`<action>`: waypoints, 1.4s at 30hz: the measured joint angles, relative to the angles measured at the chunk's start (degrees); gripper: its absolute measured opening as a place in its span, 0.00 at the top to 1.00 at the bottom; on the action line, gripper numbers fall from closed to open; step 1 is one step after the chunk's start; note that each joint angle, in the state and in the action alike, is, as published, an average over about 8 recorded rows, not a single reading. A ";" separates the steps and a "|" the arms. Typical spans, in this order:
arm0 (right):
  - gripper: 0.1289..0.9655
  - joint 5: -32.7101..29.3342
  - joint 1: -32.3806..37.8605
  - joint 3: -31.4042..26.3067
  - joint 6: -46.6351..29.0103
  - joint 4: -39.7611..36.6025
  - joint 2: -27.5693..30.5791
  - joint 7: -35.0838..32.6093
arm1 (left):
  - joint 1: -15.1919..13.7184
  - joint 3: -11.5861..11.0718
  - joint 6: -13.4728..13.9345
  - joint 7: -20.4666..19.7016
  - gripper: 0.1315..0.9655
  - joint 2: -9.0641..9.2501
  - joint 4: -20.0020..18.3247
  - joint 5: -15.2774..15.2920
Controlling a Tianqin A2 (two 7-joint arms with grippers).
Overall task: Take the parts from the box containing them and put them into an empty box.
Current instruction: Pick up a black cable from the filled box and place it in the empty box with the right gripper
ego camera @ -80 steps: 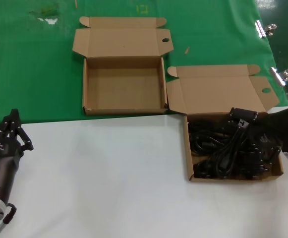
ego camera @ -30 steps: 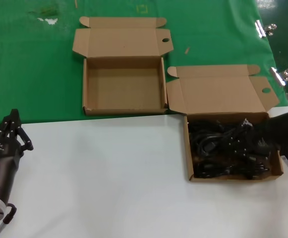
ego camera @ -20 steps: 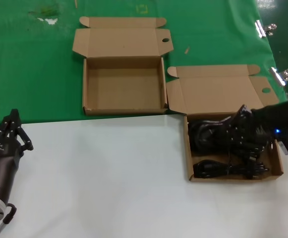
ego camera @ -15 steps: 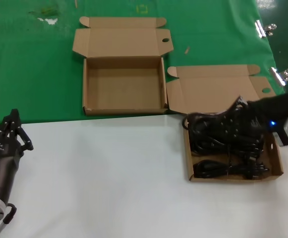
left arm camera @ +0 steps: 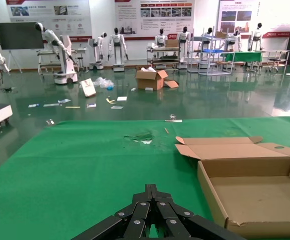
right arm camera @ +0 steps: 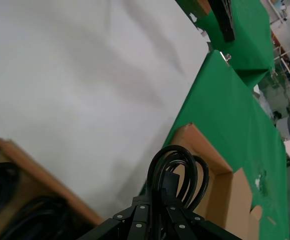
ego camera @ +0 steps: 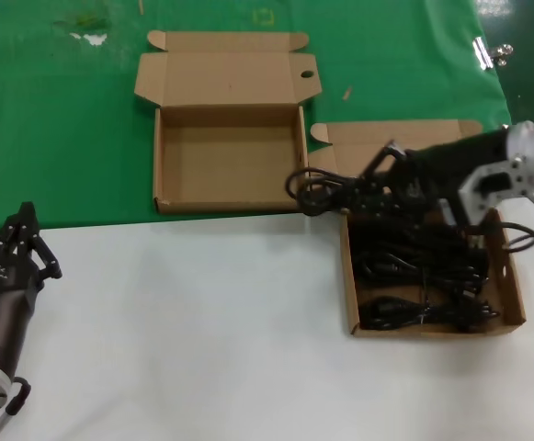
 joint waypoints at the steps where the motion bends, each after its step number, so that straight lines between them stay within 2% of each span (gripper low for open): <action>1: 0.97 -0.15 0.63 -0.17 0.40 -1.29 -0.89 -0.76 | 0.00 0.00 0.00 0.00 0.99 0.00 0.00 0.00; 10: 0.97 -0.98 7.60 -0.85 4.23 -16.90 -10.49 -10.41 | 0.00 0.00 0.00 0.00 0.99 0.00 0.00 0.00; 17: 0.97 -0.81 13.58 0.29 7.90 -31.40 -18.20 -20.11 | 0.00 0.00 0.00 0.00 0.99 0.00 0.00 0.00; 21: 0.97 -0.69 15.87 1.17 10.46 -36.94 -21.61 -24.52 | 0.00 0.00 0.00 0.00 0.99 0.00 0.00 0.00; 28: 0.97 -0.98 17.24 2.17 15.39 -41.39 -25.56 -28.62 | 0.00 0.00 0.00 0.00 0.99 0.00 0.00 0.00; 42: 0.97 -2.26 15.23 2.81 25.22 -43.18 -28.79 -32.25 | 0.00 0.00 0.00 0.00 0.99 0.00 0.00 0.00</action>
